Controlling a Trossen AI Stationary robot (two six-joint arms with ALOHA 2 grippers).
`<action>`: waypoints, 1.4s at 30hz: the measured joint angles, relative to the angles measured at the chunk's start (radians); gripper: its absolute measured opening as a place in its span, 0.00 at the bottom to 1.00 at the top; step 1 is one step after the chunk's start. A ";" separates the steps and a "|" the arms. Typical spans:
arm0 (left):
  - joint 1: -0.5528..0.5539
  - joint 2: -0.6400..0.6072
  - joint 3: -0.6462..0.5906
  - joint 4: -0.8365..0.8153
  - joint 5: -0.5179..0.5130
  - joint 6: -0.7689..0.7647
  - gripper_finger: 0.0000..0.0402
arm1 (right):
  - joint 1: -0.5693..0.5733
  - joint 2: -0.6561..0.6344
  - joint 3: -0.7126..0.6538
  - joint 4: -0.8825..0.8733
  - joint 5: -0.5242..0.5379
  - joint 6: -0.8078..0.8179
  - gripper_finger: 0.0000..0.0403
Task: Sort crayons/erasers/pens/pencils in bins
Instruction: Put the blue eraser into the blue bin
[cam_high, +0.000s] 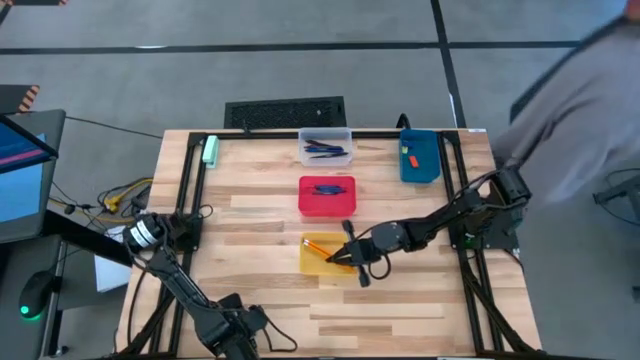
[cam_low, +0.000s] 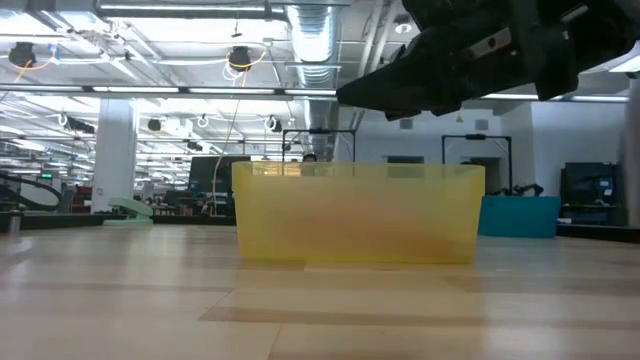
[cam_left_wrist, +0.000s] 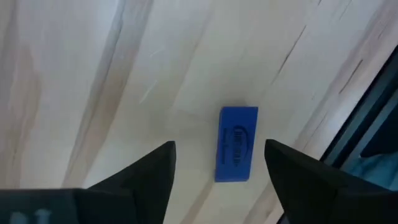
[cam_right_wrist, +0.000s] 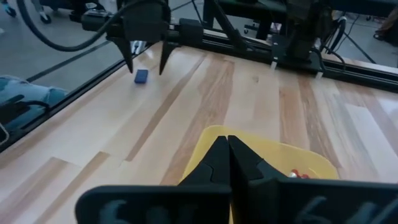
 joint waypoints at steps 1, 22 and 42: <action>-0.001 0.000 0.000 0.001 -0.004 0.005 0.59 | 0.000 0.000 0.000 0.001 0.000 0.000 0.01; -0.008 0.060 0.003 -0.006 0.047 0.126 0.30 | -0.001 0.000 0.000 -0.005 0.000 0.000 0.01; -0.004 -0.017 -0.005 -0.165 -0.086 0.252 0.08 | -0.002 0.000 0.000 -0.030 0.000 -0.001 0.01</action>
